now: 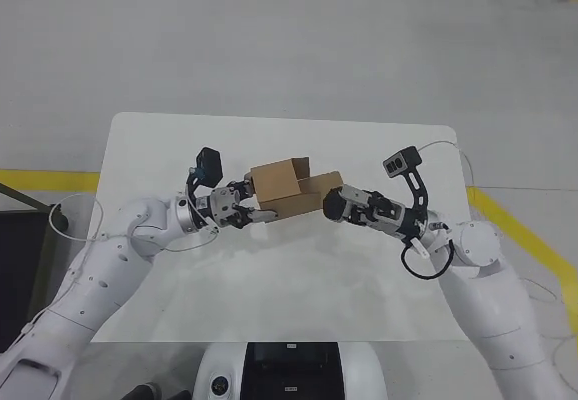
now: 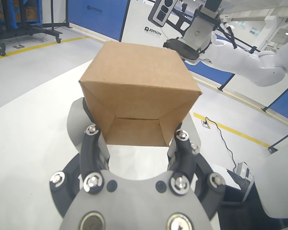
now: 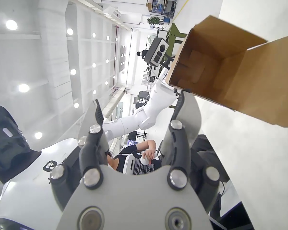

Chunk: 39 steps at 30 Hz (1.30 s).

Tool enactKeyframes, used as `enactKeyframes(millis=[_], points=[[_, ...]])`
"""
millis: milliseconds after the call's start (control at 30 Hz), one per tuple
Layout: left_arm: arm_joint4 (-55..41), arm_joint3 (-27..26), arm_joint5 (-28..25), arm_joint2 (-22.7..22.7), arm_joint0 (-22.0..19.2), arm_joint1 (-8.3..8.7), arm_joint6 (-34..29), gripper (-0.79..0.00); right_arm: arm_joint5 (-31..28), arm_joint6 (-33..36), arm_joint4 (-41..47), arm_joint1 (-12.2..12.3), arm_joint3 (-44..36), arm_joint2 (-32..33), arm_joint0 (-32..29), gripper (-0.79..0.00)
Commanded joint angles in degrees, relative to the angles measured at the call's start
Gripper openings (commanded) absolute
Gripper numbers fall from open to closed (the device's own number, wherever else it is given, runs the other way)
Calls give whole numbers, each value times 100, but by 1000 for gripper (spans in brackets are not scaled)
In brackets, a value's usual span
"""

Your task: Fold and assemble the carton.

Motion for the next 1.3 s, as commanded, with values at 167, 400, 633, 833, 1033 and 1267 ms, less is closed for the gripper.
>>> enactKeyframes(millis=[167,400,633,833,1033,1267], points=[[64,-55,-123,-25,23,-35,38,-422,-83,-72,28,-50,281,-207,214,-179],[10,-129,-293,-98,132,-34,-69,-422,-44,19,46,-81,402,-360,383,-179],[-22,-247,-301,-92,175,-50,-185,-419,-50,126,140,-161,557,-714,592,-169],[-60,-231,-301,-120,187,-56,-226,-416,-119,106,155,-178,722,-715,686,-123],[-121,-220,-301,-167,223,-47,-259,-416,-98,-58,1,-95,661,-309,557,-49],[-159,-266,-301,-187,273,-39,-279,-422,-49,-297,-200,-44,559,-38,522,0]])
